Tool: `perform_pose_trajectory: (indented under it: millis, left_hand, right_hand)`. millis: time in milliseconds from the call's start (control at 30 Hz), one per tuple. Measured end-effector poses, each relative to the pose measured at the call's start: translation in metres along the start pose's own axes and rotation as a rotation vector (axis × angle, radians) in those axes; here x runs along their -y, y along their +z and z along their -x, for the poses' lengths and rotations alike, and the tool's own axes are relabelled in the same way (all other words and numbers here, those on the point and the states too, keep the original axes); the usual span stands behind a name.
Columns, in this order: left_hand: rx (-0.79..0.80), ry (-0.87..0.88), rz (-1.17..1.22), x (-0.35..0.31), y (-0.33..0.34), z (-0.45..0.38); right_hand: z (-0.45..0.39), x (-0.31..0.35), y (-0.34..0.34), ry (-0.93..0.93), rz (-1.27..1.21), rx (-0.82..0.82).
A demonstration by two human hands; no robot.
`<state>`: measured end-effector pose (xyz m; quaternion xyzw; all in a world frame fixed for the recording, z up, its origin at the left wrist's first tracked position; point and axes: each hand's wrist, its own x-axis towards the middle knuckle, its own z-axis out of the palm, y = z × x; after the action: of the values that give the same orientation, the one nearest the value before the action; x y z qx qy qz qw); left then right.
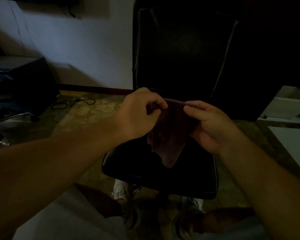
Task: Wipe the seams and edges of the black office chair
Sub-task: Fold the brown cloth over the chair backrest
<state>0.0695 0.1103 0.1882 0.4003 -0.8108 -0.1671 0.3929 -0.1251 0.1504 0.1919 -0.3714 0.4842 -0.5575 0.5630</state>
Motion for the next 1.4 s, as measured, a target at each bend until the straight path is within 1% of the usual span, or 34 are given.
perform_pose_trajectory:
  millis: [67,100,133,233,267,333,467,533,633,700,800,867,967,1067,1100,1133,1200,1300,1400]
  left_hand:
    - [-0.034,-0.059,0.070,0.000,0.000,-0.002]
    - [-0.047,-0.112,0.142,0.001,0.001,-0.003]
    - [-0.053,-0.187,0.255,0.002,0.002,-0.004]
    - [-0.022,-0.459,0.755,0.002,0.009,-0.001]
    - [0.006,-0.520,0.886,0.003,0.011,0.002]
    - [0.100,-0.568,1.020,0.009,0.017,0.009]
    - [0.313,-0.574,1.088,0.018,0.033,0.027]
    - [0.343,-0.604,1.102,0.020,0.040,0.035]
    - [0.362,-0.625,0.997,0.025,0.052,0.046]
    - [0.353,-0.666,1.008,0.028,0.057,0.051]
    - [0.300,-0.779,1.194,0.026,0.058,0.050]
    - [0.282,-0.819,1.298,0.020,0.054,0.046]
    - [0.285,-0.836,1.319,0.012,0.047,0.040]
    - [0.281,-0.841,1.325,0.008,0.044,0.036]
    - [0.272,-0.832,1.327,0.008,0.044,0.034]
    - [0.252,-0.825,1.335,0.008,0.043,0.033]
    - [0.190,-0.836,1.338,0.010,0.044,0.029]
    - [0.136,-0.889,1.265,0.018,0.047,0.025]
    - [0.171,-0.953,1.185,0.025,0.048,0.023]
  right_hand:
    - [0.000,0.001,0.001,0.012,-0.087,0.040]
    - [0.001,0.001,0.001,0.014,-0.116,0.055]
    - [0.000,0.001,0.002,0.016,-0.140,0.063]
    - [0.000,0.001,0.006,0.018,-0.190,0.068]
    - [-0.001,0.001,0.007,0.020,-0.196,0.068]
    - [0.001,0.000,0.009,0.032,-0.198,0.077]
    - [0.001,-0.002,0.011,0.027,-0.220,0.063]
    - [0.000,-0.002,0.011,0.013,-0.221,0.053]
    - [-0.003,-0.003,0.007,0.003,-0.227,0.042]
    - [-0.006,-0.004,0.003,0.015,-0.220,0.021]
    - [-0.011,-0.006,-0.004,0.048,-0.222,-0.061]
    - [-0.014,-0.007,-0.008,0.092,-0.255,-0.125]
    - [-0.020,-0.016,-0.015,0.163,-0.328,-0.176]
    - [-0.021,-0.032,-0.018,0.227,-0.401,-0.161]
    - [-0.019,-0.038,-0.018,0.273,-0.430,-0.143]
    - [-0.017,-0.045,-0.017,0.335,-0.450,-0.116]
    - [-0.011,-0.057,-0.015,0.405,-0.406,-0.038]
    - [-0.004,-0.072,-0.019,0.357,-0.266,0.010]
    - [-0.004,-0.078,-0.023,0.213,-0.172,-0.050]
